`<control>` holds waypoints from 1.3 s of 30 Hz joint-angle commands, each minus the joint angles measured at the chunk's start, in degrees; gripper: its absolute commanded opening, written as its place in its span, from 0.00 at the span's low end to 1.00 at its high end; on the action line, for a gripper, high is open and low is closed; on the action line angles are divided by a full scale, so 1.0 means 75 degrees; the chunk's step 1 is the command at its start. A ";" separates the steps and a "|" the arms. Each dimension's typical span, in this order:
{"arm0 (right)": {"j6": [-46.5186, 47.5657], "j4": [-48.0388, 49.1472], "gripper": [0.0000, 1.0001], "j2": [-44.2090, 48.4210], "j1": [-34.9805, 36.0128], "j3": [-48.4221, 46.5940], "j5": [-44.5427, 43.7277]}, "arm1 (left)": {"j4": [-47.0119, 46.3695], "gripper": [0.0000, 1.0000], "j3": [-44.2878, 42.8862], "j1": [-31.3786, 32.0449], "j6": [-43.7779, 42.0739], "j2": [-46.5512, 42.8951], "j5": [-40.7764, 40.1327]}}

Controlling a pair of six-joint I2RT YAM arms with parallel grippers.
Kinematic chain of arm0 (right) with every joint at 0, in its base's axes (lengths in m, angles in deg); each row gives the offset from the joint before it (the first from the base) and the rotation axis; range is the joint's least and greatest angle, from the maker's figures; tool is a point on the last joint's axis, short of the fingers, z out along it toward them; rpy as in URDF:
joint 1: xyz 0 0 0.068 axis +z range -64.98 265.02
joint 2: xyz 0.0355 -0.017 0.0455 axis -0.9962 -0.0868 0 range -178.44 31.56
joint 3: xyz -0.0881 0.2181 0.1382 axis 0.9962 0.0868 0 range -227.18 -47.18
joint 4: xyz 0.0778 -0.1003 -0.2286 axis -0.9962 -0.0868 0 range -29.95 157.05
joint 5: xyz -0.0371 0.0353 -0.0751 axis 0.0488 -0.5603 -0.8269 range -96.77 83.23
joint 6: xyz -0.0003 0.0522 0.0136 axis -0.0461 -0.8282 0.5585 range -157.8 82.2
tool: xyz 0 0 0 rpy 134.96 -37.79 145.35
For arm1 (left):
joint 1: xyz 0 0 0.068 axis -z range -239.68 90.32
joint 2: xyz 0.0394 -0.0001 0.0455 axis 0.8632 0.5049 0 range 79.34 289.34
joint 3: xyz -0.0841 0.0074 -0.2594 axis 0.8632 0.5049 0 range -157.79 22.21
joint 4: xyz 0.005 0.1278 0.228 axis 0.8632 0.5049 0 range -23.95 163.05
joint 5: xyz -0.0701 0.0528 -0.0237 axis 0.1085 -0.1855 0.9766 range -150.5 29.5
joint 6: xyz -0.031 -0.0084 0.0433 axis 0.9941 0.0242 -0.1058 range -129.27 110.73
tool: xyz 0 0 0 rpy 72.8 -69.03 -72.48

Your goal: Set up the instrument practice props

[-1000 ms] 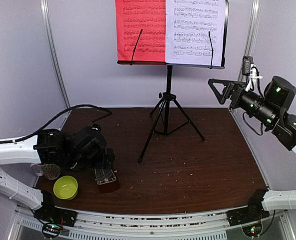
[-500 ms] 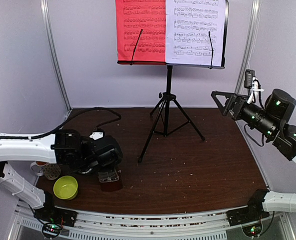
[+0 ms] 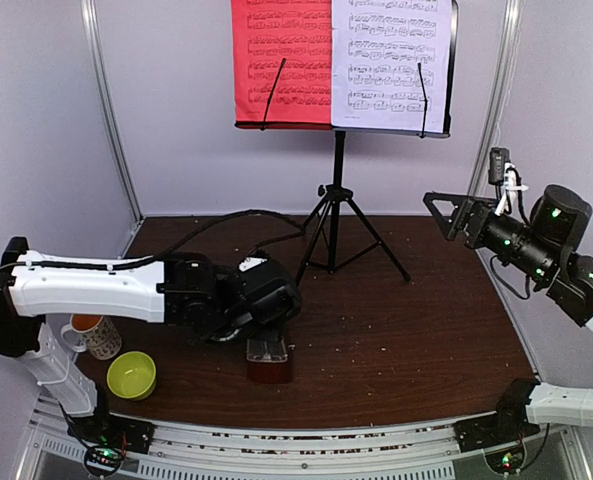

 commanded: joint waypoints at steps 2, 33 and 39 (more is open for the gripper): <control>-0.0170 -0.0298 1.00 0.0051 -0.0029 0.0191 -0.0010 | -0.0859 0.54 -0.1174 0.0042 -0.0444 0.0595 -0.0174; -0.3197 -0.1109 1.00 -0.1209 0.2151 0.0753 -0.2839 | -0.4139 0.98 0.1439 -0.0784 -0.2057 -0.2405 0.1058; -0.3791 -0.1371 1.00 -0.2675 0.3472 -0.0209 -0.3845 | -0.4448 0.98 0.2892 -0.1356 -0.1671 -0.3549 0.1029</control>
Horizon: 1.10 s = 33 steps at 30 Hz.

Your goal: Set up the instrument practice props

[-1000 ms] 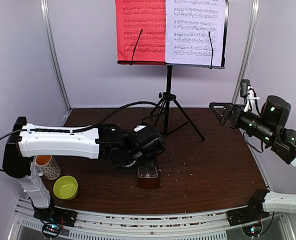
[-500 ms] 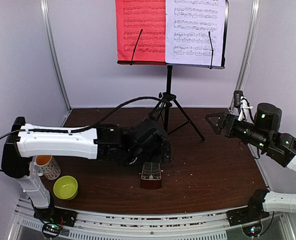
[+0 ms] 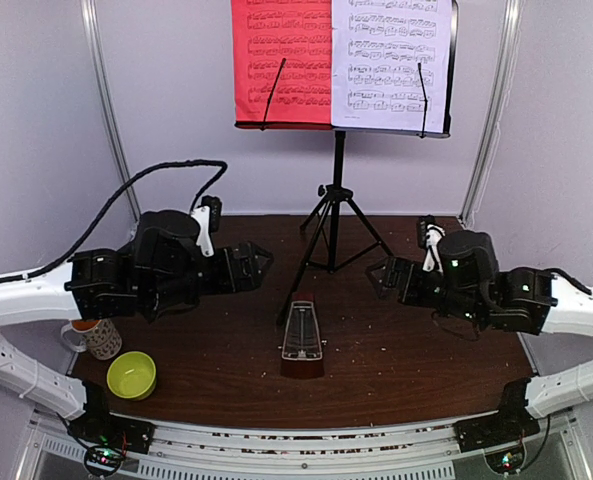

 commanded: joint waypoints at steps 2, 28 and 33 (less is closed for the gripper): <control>-0.0681 -0.0253 1.00 -0.1144 0.1072 -0.1153 -0.1417 | -0.0239 0.98 0.0878 -0.0221 0.0245 -0.0608 -0.0204; -0.1824 -0.2770 0.97 -0.5956 0.2280 -0.4846 -0.3285 | 0.1073 0.98 0.1575 -0.0257 0.1089 -0.1434 -0.1620; -0.1910 -0.2652 0.91 -0.6194 0.2269 -0.4807 -0.3292 | 0.1063 0.98 0.1615 -0.0257 0.1055 -0.1405 -0.1681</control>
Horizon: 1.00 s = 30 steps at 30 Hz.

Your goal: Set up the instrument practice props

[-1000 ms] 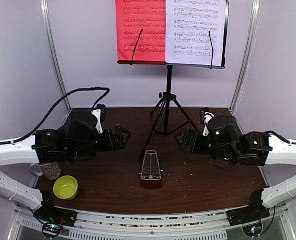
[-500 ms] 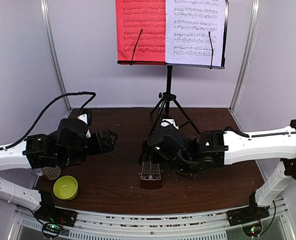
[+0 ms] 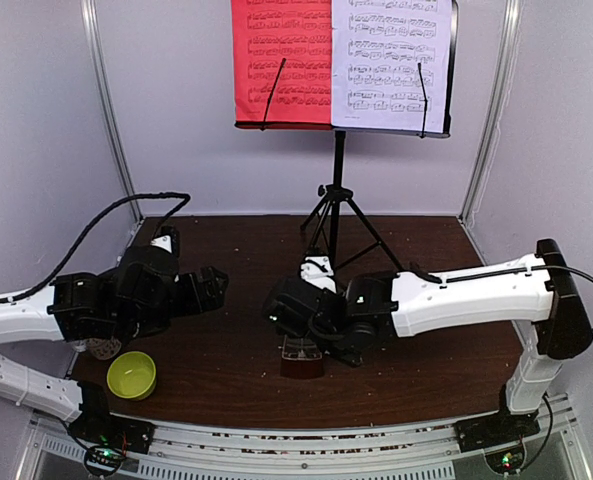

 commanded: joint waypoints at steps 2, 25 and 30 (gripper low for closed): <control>-0.0346 -0.0132 0.86 -0.0199 0.0019 -0.0036 -0.0396 | -0.0050 0.98 0.0062 -0.0050 -0.0012 -0.0019 -0.0215; 0.2553 0.4365 0.32 0.3495 -0.1189 0.3943 0.2627 | -0.2648 0.98 0.1048 -0.0051 -0.3160 0.0737 0.2273; 0.3170 0.5463 0.27 0.4418 -0.1873 0.5014 0.4434 | -0.3828 0.98 0.1558 -0.0030 -0.4323 0.0811 0.3323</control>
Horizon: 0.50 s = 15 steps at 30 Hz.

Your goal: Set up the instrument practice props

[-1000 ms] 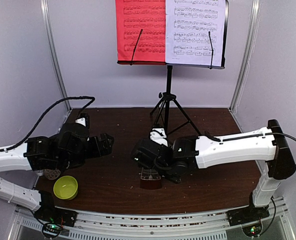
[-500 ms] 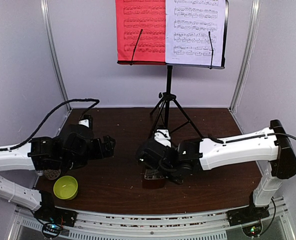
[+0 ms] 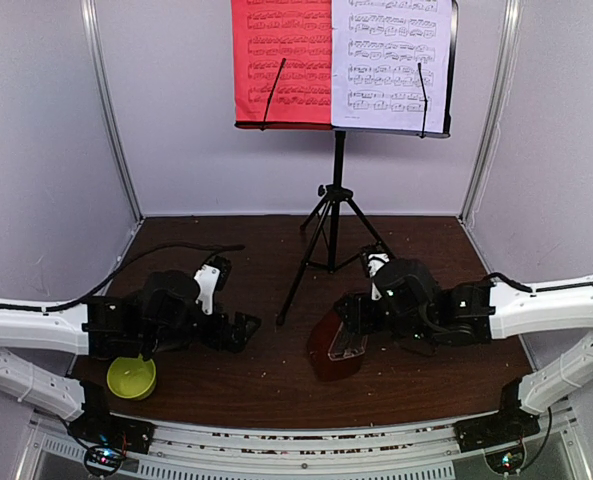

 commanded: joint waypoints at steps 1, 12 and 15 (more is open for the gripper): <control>0.0859 0.2081 0.25 0.0872 -0.0509 0.0617 0.1932 | -0.1833 0.97 0.0441 -0.0011 -0.1487 0.0083 0.1313; 0.2114 0.2657 0.10 0.1861 -0.1087 0.1138 0.4230 | -0.3631 0.95 0.1035 0.0789 -0.2882 0.0846 0.1829; 0.2458 0.2710 0.08 0.2026 -0.1131 0.1134 0.4777 | -0.4072 0.94 0.1236 0.0873 -0.3065 0.0893 0.1957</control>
